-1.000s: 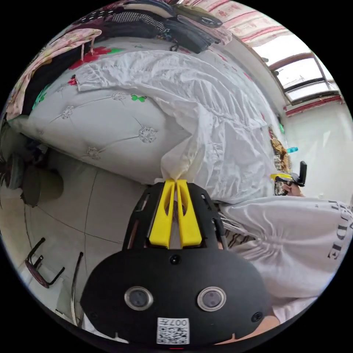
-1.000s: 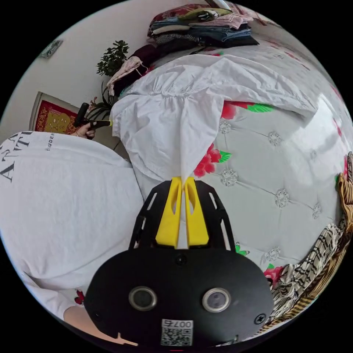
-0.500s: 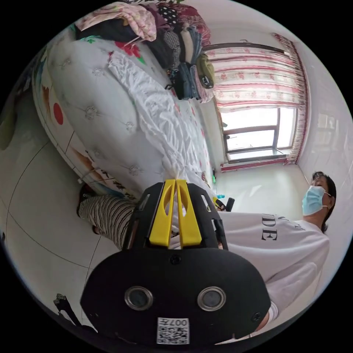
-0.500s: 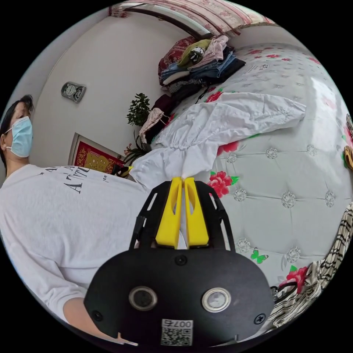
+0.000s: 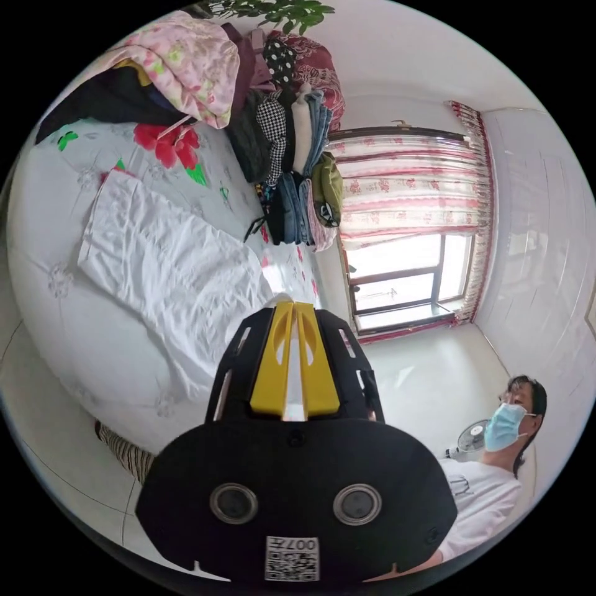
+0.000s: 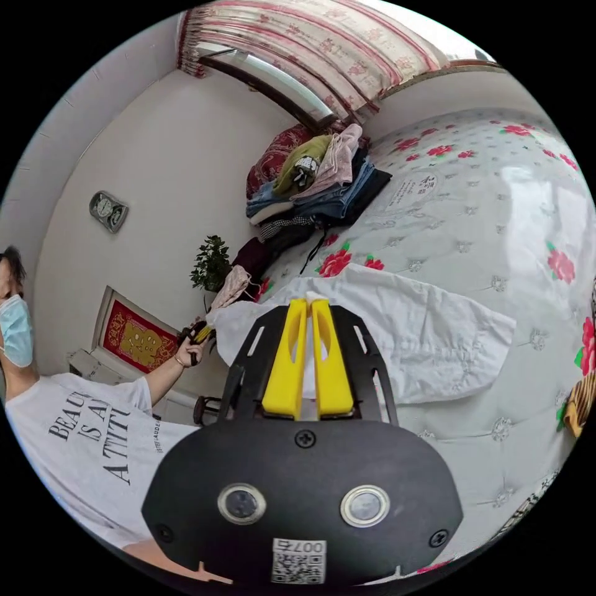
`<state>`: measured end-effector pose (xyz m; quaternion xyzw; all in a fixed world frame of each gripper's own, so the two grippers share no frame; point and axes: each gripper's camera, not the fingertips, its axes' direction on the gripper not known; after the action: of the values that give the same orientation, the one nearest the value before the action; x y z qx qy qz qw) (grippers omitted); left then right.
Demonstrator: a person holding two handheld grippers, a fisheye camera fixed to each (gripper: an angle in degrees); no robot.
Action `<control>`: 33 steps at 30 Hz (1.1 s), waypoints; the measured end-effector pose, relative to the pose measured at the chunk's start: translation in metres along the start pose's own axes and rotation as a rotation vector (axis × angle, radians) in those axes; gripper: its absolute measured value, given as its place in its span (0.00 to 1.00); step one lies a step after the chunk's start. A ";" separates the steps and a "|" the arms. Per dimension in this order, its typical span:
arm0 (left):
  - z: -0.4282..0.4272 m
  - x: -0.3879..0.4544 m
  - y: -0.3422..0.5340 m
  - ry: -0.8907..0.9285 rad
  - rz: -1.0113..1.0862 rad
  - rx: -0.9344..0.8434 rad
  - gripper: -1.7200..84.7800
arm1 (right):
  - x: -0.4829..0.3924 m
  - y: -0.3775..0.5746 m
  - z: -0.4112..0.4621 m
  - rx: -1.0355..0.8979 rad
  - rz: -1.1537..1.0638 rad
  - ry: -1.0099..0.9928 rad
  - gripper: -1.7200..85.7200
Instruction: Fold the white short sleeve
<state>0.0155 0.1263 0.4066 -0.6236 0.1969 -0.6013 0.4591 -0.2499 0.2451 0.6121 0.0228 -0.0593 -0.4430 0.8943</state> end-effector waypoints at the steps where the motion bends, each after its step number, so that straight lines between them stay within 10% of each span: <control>1: 0.016 0.002 -0.013 -0.046 0.007 0.009 0.06 | 0.000 -0.009 0.008 0.007 -0.012 0.024 0.04; 12: 0.037 -0.015 0.029 -0.398 0.163 -0.191 0.12 | 0.038 0.054 0.041 -0.118 0.066 0.172 0.10; 24: 0.135 -0.010 0.032 -0.397 0.246 -0.478 0.02 | 0.010 0.056 0.152 -0.409 -0.001 0.018 0.04; 33: 0.111 -0.013 0.115 -0.414 0.288 -0.621 0.01 | -0.030 0.099 0.064 -0.516 -0.089 0.078 0.02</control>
<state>0.1514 0.1169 0.3222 -0.8067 0.3581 -0.3044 0.3583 -0.1977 0.3293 0.6819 -0.1862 0.0912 -0.4810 0.8518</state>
